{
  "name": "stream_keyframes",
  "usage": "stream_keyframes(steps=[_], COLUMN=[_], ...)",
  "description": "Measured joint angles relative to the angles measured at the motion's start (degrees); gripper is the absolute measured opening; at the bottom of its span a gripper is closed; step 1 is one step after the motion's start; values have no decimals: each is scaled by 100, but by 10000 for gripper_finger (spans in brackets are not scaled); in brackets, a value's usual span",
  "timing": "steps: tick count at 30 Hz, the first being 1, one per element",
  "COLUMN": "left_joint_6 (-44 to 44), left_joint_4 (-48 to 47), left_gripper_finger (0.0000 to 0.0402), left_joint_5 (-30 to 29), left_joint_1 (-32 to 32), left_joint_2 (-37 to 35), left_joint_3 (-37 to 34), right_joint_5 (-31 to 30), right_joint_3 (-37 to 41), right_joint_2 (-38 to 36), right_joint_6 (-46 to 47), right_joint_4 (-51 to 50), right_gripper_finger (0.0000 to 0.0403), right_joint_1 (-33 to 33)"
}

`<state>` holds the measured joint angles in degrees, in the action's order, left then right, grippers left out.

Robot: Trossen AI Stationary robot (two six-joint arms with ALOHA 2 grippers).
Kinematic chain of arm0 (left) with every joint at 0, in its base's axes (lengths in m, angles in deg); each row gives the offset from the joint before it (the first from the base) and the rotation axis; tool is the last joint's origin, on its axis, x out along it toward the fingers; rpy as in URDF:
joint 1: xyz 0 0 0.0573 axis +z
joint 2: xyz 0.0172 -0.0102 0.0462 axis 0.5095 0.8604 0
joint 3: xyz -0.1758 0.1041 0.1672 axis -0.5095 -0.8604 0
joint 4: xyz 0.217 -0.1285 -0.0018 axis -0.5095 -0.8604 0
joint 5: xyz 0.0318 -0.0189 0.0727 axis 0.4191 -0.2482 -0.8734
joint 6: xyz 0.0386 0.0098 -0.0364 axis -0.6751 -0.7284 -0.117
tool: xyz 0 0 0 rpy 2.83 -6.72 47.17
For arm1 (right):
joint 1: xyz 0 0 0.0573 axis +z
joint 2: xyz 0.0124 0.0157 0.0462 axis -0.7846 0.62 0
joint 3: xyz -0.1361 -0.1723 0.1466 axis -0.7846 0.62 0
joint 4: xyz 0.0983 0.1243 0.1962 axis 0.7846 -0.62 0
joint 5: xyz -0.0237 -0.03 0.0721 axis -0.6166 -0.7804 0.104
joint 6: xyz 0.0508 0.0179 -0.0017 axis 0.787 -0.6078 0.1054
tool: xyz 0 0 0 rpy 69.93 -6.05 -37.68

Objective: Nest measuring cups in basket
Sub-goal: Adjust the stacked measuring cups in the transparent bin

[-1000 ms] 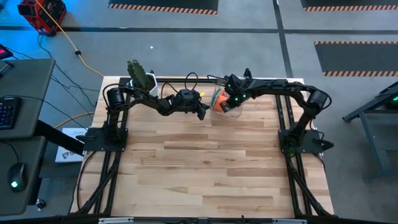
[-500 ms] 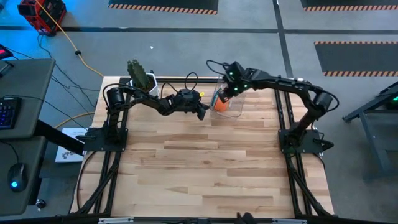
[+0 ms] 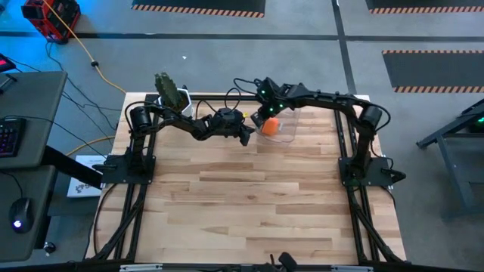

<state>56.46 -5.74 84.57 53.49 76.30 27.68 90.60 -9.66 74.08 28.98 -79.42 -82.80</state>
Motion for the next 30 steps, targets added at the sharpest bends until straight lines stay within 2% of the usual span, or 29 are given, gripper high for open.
stream_keyframes(steps=[7,15,20,30], left_joint_6=[1,3,-5,-25], left_joint_4=[0,0,0,0], left_gripper_finger=[0,0,0,0], left_joint_5=[-2,-4,-7,-11], left_joint_1=[0,0,0,0], left_joint_2=[0,0,0,0], left_joint_3=[0,0,0,0], right_joint_5=[-24,-51,-50,159], right_joint_3=[-51,-40,29,622], right_joint_2=[-23,-514,-543,-548], right_joint_6=[-131,-275,-485,-157], right_joint_4=[-293,-499,-762,-162], right_gripper_finger=[0,0,0,0], right_joint_1=[0,-181,-186,-173])
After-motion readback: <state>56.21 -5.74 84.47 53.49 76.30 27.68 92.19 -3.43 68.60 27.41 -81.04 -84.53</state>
